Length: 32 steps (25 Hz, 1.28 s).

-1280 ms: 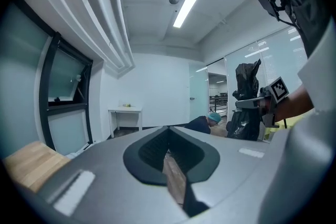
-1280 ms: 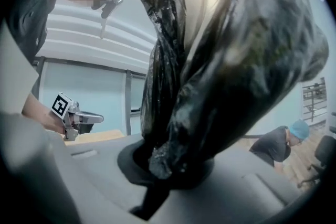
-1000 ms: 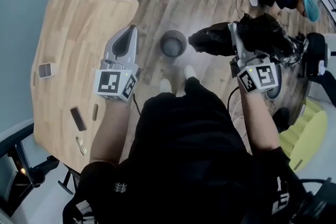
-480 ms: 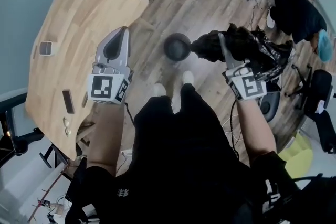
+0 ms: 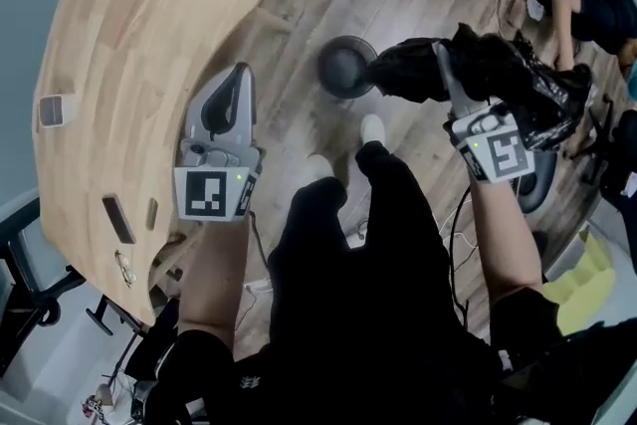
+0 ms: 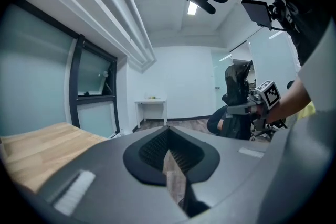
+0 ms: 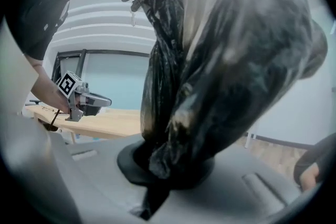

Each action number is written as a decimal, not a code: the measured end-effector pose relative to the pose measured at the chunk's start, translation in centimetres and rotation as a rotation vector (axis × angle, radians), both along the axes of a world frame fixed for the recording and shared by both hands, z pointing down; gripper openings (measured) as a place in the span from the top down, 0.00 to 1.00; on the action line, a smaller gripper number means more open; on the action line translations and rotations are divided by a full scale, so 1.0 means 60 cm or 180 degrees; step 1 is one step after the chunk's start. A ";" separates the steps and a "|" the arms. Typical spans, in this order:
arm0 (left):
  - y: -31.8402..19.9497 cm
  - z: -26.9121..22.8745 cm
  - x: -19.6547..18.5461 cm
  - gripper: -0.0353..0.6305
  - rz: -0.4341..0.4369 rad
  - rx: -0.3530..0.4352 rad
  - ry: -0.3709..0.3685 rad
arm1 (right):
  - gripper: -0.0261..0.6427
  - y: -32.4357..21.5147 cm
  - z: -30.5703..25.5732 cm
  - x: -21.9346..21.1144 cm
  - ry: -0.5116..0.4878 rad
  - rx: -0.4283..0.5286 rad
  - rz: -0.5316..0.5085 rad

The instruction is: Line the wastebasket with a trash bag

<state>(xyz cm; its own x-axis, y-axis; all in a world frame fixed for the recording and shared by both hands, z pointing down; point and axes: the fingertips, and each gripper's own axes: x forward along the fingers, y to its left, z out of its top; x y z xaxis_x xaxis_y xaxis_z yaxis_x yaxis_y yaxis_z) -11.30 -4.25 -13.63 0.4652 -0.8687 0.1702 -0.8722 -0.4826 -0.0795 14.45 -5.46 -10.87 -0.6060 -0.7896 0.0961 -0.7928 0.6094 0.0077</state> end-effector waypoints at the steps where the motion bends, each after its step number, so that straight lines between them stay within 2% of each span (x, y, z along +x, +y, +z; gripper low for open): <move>1: -0.004 0.028 -0.002 0.94 -0.0023 0.0025 0.0008 | 0.96 -0.007 0.024 -0.008 0.0020 0.0037 -0.0027; 8: -0.030 0.234 -0.005 0.94 0.0105 -0.0010 0.0117 | 0.96 -0.050 0.196 -0.080 0.0182 -0.0115 -0.0144; 10: -0.042 0.279 -0.004 0.94 0.0118 0.0016 0.0146 | 0.96 -0.053 0.253 -0.076 0.0166 -0.0110 -0.0158; 14: -0.058 0.353 0.001 0.94 0.0080 0.0064 0.0150 | 0.96 -0.053 0.350 -0.050 0.0026 -0.0018 -0.0130; 17: -0.073 0.410 -0.004 0.94 0.0053 0.0113 0.0137 | 0.96 -0.064 0.407 -0.054 0.0114 -0.0017 -0.0090; 22: -0.095 0.511 -0.019 0.94 0.0041 0.0183 0.0114 | 0.96 -0.074 0.507 -0.080 0.0171 0.0002 -0.0174; 27: -0.106 0.600 -0.017 0.94 0.0056 0.0284 0.0081 | 0.96 -0.081 0.583 -0.091 -0.0074 -0.0086 -0.0260; 32: -0.126 0.676 -0.010 0.94 0.0044 0.0324 0.0128 | 0.96 -0.097 0.648 -0.094 0.0002 0.0044 -0.0413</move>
